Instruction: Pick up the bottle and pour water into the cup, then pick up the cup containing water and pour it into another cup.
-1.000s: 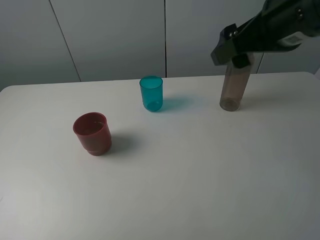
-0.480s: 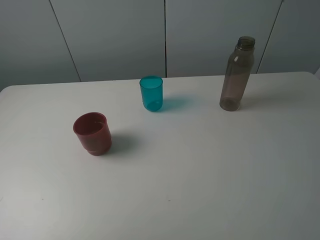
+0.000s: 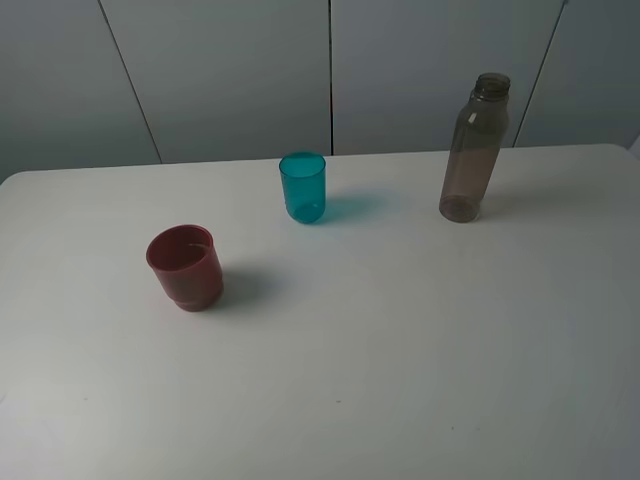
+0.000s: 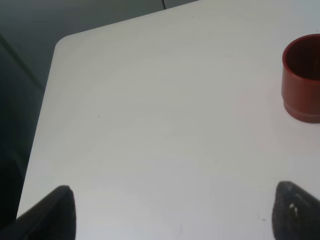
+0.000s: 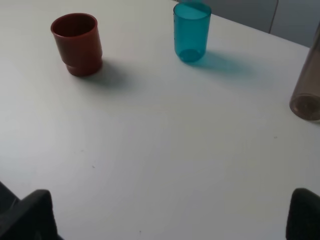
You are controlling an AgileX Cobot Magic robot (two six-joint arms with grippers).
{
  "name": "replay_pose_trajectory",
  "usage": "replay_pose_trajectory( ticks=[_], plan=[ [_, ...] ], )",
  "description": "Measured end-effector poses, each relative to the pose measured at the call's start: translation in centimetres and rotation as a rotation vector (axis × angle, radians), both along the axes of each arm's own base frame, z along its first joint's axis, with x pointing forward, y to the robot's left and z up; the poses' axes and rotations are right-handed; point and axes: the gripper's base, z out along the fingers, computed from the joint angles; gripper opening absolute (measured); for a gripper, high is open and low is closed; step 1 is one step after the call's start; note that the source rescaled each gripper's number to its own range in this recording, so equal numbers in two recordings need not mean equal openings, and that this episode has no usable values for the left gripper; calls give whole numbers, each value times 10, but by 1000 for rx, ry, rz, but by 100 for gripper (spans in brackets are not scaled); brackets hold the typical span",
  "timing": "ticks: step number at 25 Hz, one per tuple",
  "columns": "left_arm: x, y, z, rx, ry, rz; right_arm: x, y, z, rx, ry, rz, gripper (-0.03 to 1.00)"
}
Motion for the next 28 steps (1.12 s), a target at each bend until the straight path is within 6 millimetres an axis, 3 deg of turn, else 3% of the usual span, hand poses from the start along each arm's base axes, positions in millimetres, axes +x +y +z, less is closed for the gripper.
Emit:
replay_pose_trajectory(
  ticks=[11,20,28],
  plan=[
    [0,0,0,0,0,0,3,1,-4,48,8,-62,100],
    [0,0,0,0,2,0,4,6,-3,40,-9,-419,100],
    [0,0,0,0,2,0,5,7,-3,36,-14,-593,100]
  ],
)
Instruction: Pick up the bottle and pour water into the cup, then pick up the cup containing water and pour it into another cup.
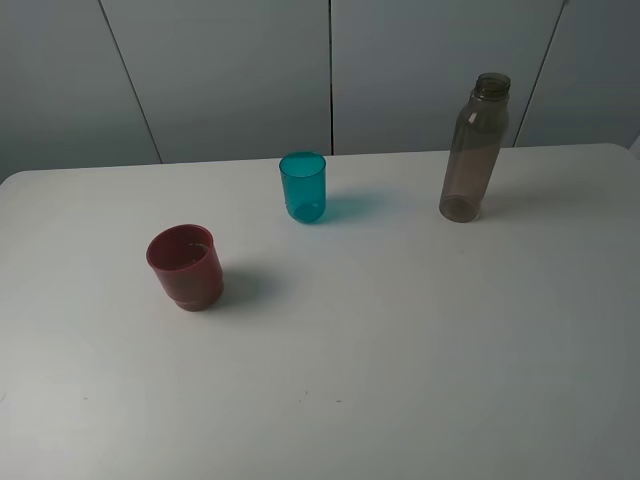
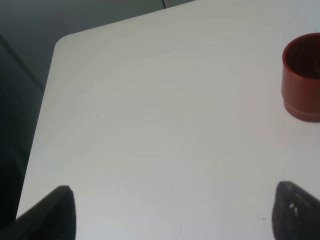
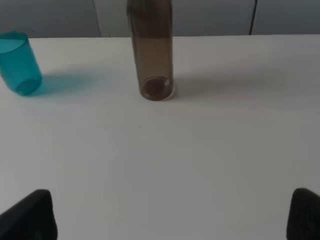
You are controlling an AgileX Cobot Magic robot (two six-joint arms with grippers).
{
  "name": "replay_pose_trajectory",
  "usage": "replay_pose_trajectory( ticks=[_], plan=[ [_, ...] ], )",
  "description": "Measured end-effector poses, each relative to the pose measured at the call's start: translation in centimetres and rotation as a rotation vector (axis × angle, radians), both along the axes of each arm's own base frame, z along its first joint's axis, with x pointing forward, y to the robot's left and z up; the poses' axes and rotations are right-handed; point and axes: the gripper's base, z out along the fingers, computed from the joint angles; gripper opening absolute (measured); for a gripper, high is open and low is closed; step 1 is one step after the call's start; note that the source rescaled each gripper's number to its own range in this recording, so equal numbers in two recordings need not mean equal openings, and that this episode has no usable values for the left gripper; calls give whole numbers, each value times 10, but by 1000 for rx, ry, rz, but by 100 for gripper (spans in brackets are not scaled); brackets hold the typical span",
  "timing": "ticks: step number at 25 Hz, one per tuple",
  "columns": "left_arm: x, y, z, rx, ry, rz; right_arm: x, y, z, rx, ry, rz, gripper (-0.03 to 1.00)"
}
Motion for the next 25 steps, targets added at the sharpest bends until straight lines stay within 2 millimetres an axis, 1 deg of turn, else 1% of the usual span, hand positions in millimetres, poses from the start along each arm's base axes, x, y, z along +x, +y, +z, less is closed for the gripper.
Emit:
replay_pose_trajectory(
  ticks=[25],
  plan=[
    [0,0,0,-3,0,1,0,0,0,2,0,-19,100]
  ],
)
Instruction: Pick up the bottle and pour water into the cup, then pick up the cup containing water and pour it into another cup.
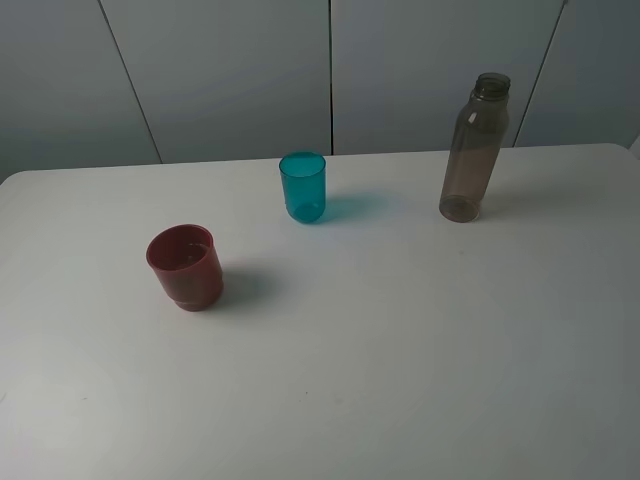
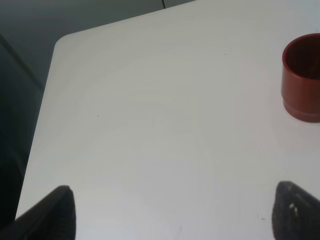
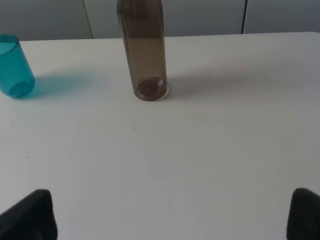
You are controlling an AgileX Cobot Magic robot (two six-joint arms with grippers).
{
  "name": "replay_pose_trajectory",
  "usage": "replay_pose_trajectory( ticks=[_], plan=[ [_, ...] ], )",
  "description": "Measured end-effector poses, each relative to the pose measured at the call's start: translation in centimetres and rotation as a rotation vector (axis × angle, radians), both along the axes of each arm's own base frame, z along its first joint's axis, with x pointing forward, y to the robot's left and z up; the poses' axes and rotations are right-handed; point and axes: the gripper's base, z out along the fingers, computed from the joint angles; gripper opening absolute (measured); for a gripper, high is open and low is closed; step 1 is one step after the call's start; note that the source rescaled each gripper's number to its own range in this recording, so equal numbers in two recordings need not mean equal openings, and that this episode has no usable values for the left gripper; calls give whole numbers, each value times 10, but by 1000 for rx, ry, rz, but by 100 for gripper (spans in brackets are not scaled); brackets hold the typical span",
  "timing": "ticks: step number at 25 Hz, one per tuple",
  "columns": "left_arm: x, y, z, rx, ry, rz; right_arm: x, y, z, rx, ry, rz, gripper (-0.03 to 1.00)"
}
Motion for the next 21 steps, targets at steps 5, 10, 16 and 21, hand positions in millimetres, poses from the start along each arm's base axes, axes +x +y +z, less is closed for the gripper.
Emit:
replay_pose_trajectory(
  ticks=[5,10,16,21],
  plan=[
    [0,0,0,2,0,-1,0,0,0,0,0,0,100],
    [0,0,0,3,0,-2,0,0,0,0,0,0,100],
    [0,0,0,3,0,-2,0,0,0,2,0,-1,100],
    [0,0,0,3,0,-2,0,0,0,2,0,-1,100]
  ],
)
